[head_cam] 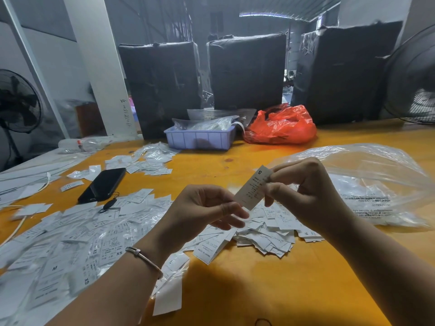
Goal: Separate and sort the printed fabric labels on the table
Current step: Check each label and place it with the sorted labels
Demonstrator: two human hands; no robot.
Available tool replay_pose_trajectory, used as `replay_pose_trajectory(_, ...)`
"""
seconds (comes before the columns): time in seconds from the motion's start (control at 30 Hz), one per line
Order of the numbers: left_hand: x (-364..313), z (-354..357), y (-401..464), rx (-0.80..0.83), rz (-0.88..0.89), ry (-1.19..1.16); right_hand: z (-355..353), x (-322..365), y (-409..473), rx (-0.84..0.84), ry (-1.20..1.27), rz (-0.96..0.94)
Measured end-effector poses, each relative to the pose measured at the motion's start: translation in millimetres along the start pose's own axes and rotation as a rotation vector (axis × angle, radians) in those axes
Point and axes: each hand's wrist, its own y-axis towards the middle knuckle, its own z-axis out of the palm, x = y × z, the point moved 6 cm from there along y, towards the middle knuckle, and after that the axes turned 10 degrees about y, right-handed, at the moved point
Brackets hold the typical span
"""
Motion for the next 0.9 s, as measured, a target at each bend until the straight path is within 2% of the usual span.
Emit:
replay_pose_trajectory(0.1, 1.4, 2.2, -0.1, 0.045, -0.034, -0.005, 1.8, -5.1, 0.0, -0.003, -0.021, 0.036)
replay_pose_trajectory(0.2, 2.2, 3.8, 0.4, 0.046, -0.033, 0.017, -1.1, -2.4, 0.0, -0.084, -0.050, 0.021)
replay_pose_trajectory(0.37, 1.0, -3.5, 0.1, -0.097, 0.017, 0.061, -16.0, -8.0, -2.4, -0.295, -0.029, 0.089)
replay_pose_trajectory(0.47, -1.6, -8.2, -0.3, -0.206, 0.093, 0.097, -19.8, -10.9, -1.6, -0.323, -0.058, 0.120)
replay_pose_trajectory(0.6, -3.6, -11.8, -0.9, -0.309, 0.163, 0.178, -9.0, -9.9, 0.1, -0.200, -0.149, 0.126)
replay_pose_trajectory(0.77, -7.0, -14.9, -1.3, -0.329, 0.209, 0.232, 15.8, -11.8, -0.5, 0.170, -0.056, 0.145)
replay_pose_trajectory(0.83, -7.8, -14.8, -1.5, -0.324, 0.210, 0.261, 18.6, -10.9, -1.5, 0.212, -0.111, 0.111)
replay_pose_trajectory(0.9, -6.6, -13.7, -0.7, -0.313, 0.200, 0.275, 16.5, -10.4, -0.8, 0.171, -0.177, 0.072)
